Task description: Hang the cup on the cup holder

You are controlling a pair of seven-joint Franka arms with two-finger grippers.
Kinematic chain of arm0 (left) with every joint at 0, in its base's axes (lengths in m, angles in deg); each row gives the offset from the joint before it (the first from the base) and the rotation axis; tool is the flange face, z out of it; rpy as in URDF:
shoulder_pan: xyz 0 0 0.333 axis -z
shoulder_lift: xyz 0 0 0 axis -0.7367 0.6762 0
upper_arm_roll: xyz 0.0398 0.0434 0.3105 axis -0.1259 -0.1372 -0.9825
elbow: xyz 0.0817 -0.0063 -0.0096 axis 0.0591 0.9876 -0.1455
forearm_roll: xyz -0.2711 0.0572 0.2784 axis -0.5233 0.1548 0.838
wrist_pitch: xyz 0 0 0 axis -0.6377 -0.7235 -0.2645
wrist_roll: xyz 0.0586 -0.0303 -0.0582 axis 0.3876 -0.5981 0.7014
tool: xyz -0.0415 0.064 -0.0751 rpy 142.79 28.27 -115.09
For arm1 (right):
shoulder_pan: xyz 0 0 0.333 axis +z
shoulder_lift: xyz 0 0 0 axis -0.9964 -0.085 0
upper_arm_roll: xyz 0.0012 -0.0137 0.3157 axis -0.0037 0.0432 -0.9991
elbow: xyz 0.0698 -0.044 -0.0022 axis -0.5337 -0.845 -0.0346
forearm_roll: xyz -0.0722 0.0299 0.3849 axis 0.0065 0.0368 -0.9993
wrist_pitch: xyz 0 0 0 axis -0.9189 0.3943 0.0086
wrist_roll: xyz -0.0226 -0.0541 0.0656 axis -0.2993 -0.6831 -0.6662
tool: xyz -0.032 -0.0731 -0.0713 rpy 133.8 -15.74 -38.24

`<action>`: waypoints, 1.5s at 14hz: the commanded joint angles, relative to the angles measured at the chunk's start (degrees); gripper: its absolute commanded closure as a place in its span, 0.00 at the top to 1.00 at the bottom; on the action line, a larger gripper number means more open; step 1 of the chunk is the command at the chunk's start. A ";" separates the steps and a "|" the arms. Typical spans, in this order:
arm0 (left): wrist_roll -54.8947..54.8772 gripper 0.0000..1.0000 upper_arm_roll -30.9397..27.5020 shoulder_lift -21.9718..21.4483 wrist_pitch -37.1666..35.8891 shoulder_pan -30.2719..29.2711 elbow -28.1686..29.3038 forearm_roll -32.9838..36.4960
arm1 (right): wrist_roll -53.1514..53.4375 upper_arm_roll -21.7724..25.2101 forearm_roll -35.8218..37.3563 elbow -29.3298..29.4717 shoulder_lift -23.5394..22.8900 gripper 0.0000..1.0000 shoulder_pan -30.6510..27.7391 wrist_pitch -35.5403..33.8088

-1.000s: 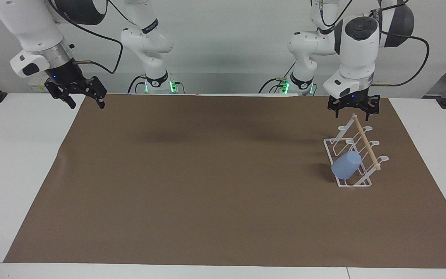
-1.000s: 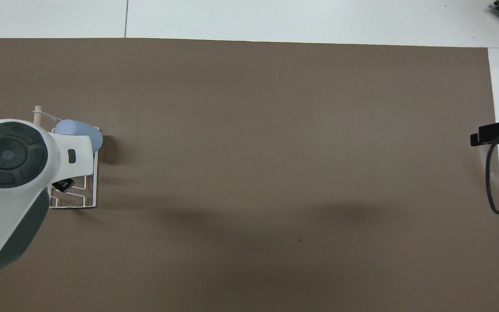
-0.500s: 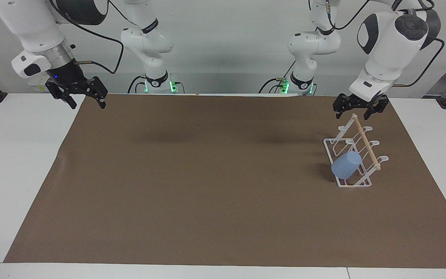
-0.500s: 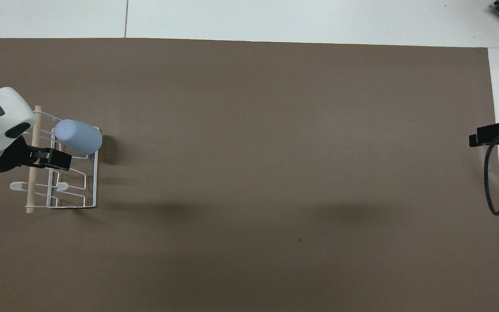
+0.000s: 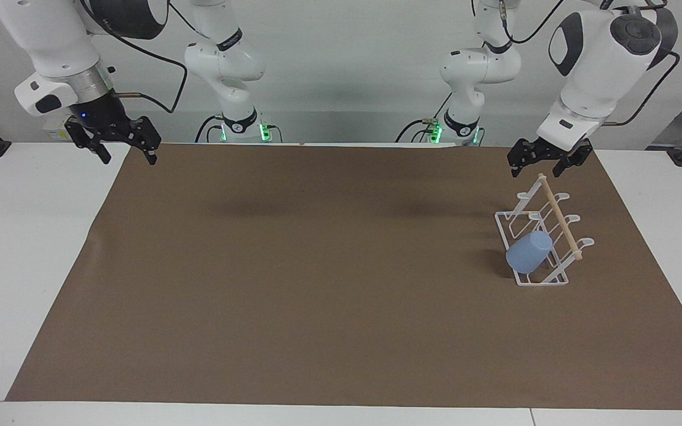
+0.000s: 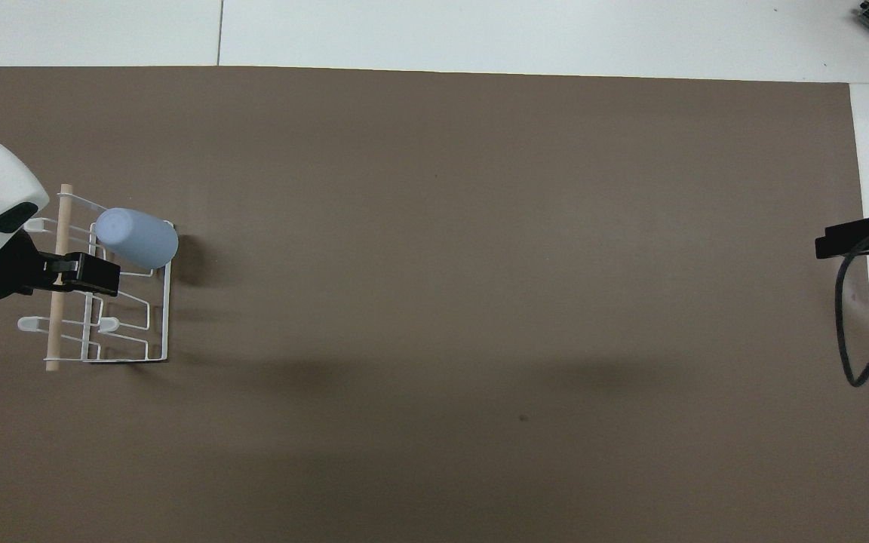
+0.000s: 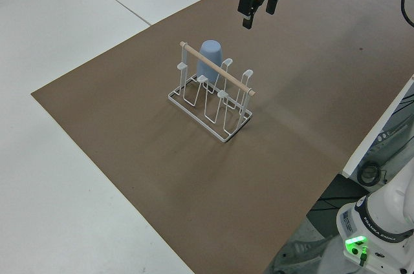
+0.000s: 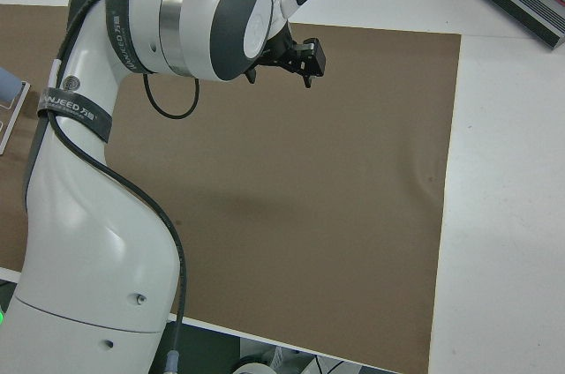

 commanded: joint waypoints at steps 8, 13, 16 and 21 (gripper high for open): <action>0.62 1.00 -8.04 2.44 -5.24 4.47 -8.12 -4.11 | -0.85 -0.10 0.51 -0.83 3.02 1.00 -0.19 -0.74; 0.36 1.00 -7.17 5.26 -10.17 3.59 -14.02 -0.17 | -1.03 -0.54 0.42 -5.30 5.48 1.00 0.24 -0.57; 0.27 1.00 -7.07 5.18 -10.18 3.50 -14.21 -0.86 | -1.12 -0.45 0.24 -9.87 7.59 1.00 0.77 0.40; 0.54 1.00 -7.07 3.95 -10.44 3.41 -13.68 -2.26 | -1.21 -0.54 0.07 -11.38 8.74 1.00 0.95 1.54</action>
